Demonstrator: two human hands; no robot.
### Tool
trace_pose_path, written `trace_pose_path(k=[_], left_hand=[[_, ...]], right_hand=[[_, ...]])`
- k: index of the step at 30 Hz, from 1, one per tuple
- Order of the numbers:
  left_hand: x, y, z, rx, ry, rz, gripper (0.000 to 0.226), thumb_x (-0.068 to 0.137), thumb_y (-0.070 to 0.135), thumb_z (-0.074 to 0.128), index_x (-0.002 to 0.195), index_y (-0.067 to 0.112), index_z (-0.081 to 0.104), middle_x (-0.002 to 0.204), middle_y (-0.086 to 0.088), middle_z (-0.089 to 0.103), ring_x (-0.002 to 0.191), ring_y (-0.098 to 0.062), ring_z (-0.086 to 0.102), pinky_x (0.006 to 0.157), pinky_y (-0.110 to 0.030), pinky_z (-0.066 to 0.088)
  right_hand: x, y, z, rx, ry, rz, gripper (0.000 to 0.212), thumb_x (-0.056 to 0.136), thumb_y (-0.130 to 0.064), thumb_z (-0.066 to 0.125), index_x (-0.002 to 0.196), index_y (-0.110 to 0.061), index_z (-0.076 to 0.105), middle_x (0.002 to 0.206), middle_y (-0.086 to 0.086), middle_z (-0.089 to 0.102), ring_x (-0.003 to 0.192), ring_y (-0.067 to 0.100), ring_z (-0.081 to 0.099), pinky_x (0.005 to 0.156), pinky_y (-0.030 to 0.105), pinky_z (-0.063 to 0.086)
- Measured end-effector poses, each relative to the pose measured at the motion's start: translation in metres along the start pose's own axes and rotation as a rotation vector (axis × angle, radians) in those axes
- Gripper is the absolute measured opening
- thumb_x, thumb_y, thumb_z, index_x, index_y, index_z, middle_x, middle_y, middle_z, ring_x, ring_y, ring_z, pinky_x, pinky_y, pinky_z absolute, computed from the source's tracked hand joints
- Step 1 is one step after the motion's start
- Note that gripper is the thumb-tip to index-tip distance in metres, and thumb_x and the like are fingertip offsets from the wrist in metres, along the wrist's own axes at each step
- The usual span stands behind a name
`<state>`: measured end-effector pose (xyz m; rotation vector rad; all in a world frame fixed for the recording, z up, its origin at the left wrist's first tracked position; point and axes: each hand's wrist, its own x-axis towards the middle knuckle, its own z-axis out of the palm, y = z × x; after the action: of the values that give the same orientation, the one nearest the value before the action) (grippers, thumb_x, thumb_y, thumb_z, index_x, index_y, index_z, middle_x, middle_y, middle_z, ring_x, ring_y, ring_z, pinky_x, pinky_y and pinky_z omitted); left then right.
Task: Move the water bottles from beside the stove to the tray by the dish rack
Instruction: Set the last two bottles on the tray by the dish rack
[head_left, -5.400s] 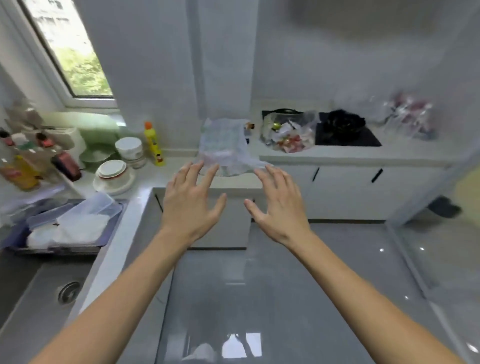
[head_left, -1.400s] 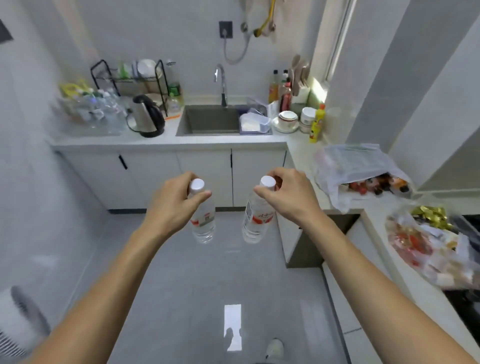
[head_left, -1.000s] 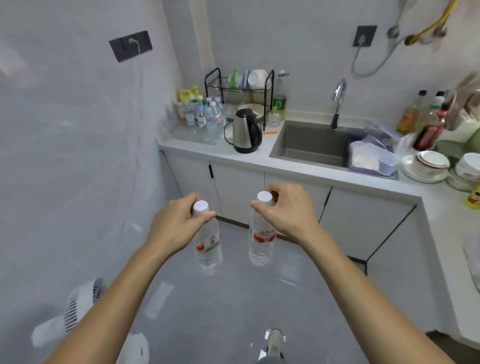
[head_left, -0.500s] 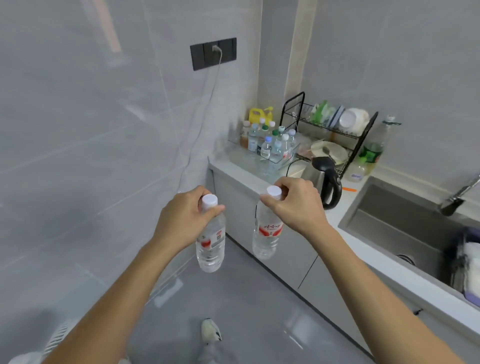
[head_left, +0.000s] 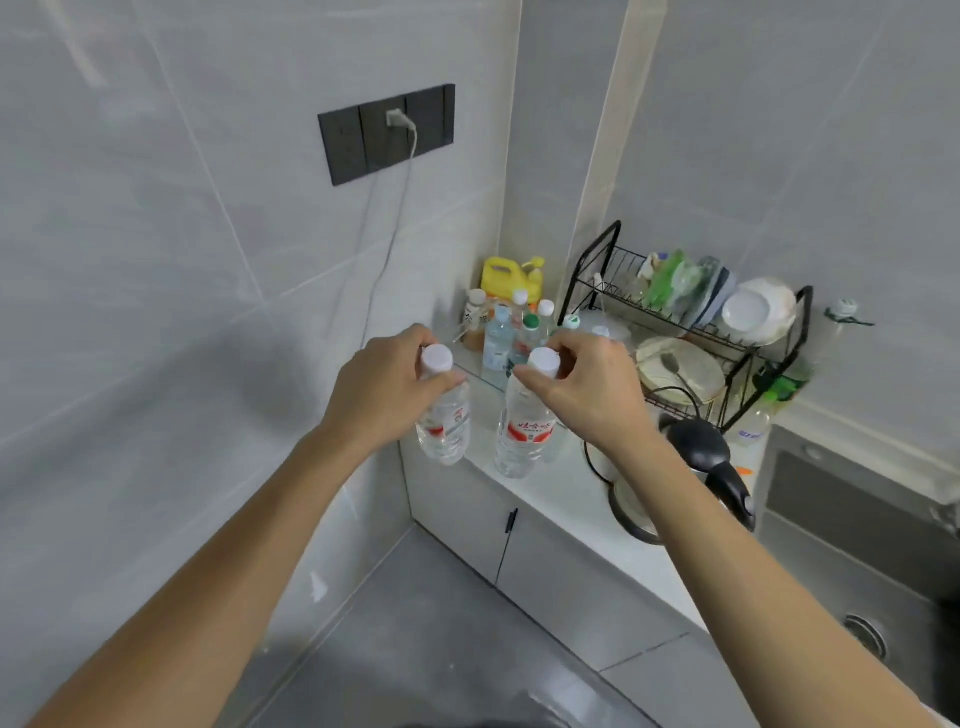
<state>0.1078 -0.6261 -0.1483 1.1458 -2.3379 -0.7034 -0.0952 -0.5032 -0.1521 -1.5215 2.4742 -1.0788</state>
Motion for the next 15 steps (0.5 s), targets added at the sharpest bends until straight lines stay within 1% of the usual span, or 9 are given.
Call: trace_pose_path(k=[4,6,9,11,13,15], left_hand=[[0.084,-0.002,0.013,0.001,0.009,0.019,0.034,0.085,0.057,0.077,0.097,0.028,0.064,0.085,0.007,0.069,0.082,-0.022,0.065,0.072,-0.038,0.053],[0.122,-0.003,0.024,0.027,0.001,0.02,0.036,0.085,0.059,0.075,0.098,0.026,0.065,0.086,0.006,0.07,0.083,-0.022,0.066,0.074,-0.039,0.055],[0.172,-0.006,0.04,0.044,0.002,0.016,0.037,0.085,0.059,0.076,0.097,0.026,0.065,0.085,0.005,0.071,0.082,-0.024,0.067,0.074,-0.042,0.057],[0.199,-0.009,0.049,0.061,-0.002,0.019,0.035,0.085,0.059,0.076,0.095,0.028,0.063,0.083,0.006,0.069,0.082,-0.026,0.067,0.074,-0.043,0.057],[0.224,-0.013,0.057,0.074,-0.017,0.024,0.033,0.085,0.059,0.076,0.094,0.031,0.06,0.079,0.007,0.065,0.082,-0.027,0.067,0.074,-0.042,0.056],[0.245,-0.02,0.067,0.077,-0.034,0.027,0.034,0.085,0.058,0.077,0.094,0.03,0.06,0.077,0.009,0.063,0.081,-0.026,0.066,0.073,-0.041,0.056]], right_hand=[[0.074,0.02,0.022,0.03,0.01,-0.009,0.039,0.081,-0.055,0.074,0.069,-0.021,0.059,0.058,-0.003,0.055,0.055,0.016,0.05,0.054,0.039,0.044],[0.108,0.031,0.033,0.049,0.012,-0.007,0.043,0.078,-0.059,0.071,0.071,-0.019,0.061,0.059,-0.002,0.056,0.058,0.02,0.053,0.056,0.04,0.046],[0.155,0.049,0.051,0.05,-0.027,-0.015,0.037,0.08,-0.053,0.078,0.08,-0.018,0.067,0.058,-0.005,0.056,0.062,0.025,0.058,0.061,0.041,0.051],[0.181,0.056,0.063,0.036,-0.042,-0.013,0.037,0.079,-0.055,0.077,0.082,-0.02,0.067,0.059,-0.005,0.059,0.064,0.026,0.061,0.063,0.041,0.054],[0.202,0.063,0.075,0.015,-0.048,-0.005,0.036,0.079,-0.057,0.076,0.082,-0.022,0.067,0.06,-0.004,0.061,0.065,0.026,0.061,0.063,0.041,0.055],[0.217,0.071,0.087,-0.008,-0.063,0.012,0.035,0.079,-0.056,0.076,0.083,-0.022,0.066,0.061,-0.005,0.061,0.067,0.025,0.06,0.064,0.039,0.054]])
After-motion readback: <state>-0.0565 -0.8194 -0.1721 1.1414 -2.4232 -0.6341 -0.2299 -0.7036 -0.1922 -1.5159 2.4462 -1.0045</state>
